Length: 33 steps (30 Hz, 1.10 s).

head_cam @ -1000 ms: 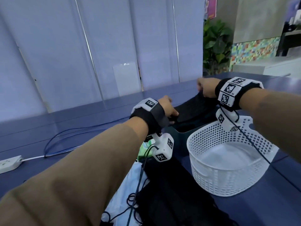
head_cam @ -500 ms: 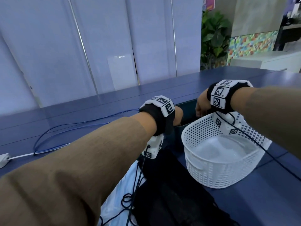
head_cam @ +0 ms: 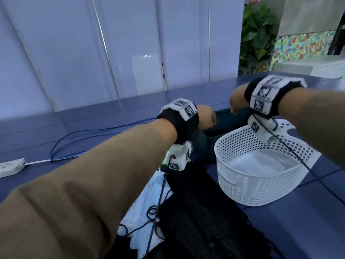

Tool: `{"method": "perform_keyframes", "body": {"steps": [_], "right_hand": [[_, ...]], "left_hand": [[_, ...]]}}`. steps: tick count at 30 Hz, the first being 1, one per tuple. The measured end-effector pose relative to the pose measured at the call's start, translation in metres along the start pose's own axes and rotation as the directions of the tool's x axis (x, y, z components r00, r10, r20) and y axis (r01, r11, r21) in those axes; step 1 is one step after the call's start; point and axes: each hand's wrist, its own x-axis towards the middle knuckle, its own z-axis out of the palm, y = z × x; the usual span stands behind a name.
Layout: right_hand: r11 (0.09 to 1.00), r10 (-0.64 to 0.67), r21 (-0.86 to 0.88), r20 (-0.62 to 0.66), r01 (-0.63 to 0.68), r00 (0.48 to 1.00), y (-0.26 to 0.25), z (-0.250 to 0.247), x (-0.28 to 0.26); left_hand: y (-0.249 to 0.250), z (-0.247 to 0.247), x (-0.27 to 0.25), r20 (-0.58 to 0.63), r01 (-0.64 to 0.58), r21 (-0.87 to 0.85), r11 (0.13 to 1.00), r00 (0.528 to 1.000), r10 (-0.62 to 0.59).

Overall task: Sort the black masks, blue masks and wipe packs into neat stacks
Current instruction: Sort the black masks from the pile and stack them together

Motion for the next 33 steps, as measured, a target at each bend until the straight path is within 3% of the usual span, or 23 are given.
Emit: {"method": "perform_keyframes", "body": {"steps": [3, 7, 10, 12, 15, 17, 21, 26, 28, 30, 33], "right_hand": [[0.936, 0.006, 0.350, -0.134, 0.042, 0.991, 0.005, -0.040, -0.036], [0.740, -0.071, 0.627, -0.284, 0.241, 0.956, -0.024, -0.064, -0.088], [0.652, -0.192, 0.692, -0.244, 0.309, 0.951, -0.073, -0.055, -0.116], [0.735, -0.244, 0.601, -0.198, 0.314, 0.950, -0.108, -0.039, -0.126], [0.904, -0.284, 0.311, -0.080, 0.295, 0.955, -0.153, -0.012, -0.137], [0.937, -0.293, 0.201, 0.013, 0.285, 0.956, -0.171, 0.004, -0.142], [0.952, -0.249, 0.206, 0.080, 0.228, 0.965, -0.186, 0.019, -0.144], [0.941, -0.172, 0.299, 0.015, 0.160, 0.985, -0.179, 0.020, -0.143], [0.864, -0.127, 0.486, -0.041, 0.131, 0.991, -0.169, 0.021, -0.142], [0.656, -0.070, 0.747, -0.089, 0.113, 0.994, -0.159, 0.022, -0.137], [0.307, -0.060, 0.935, -0.165, 0.176, 0.984, -0.151, 0.019, -0.134]], "left_hand": [[-0.019, -0.029, -0.031, -0.202, -0.051, -0.237, 0.970, 0.979, 0.002], [-0.049, -0.042, -0.085, -0.247, -0.058, -0.602, 0.796, 0.962, -0.117], [-0.063, -0.034, -0.128, -0.255, -0.025, -0.708, 0.706, 0.941, -0.223], [-0.071, -0.019, -0.155, -0.183, 0.032, -0.761, 0.648, 0.948, -0.262], [-0.077, 0.005, -0.190, -0.051, 0.108, -0.841, 0.530, 0.959, -0.278], [-0.077, 0.019, -0.214, 0.006, 0.136, -0.888, 0.439, 0.958, -0.286], [-0.073, 0.040, -0.253, 0.054, 0.154, -0.941, 0.301, 0.947, -0.316], [-0.069, 0.060, -0.275, 0.078, 0.160, -0.961, 0.228, 0.941, -0.330], [-0.065, 0.064, -0.276, 0.074, 0.146, -0.969, 0.200, 0.940, -0.332], [-0.061, 0.068, -0.275, 0.063, 0.123, -0.980, 0.157, 0.939, -0.338], [-0.055, 0.070, -0.268, 0.041, 0.077, -0.992, 0.096, 0.942, -0.334]]}}
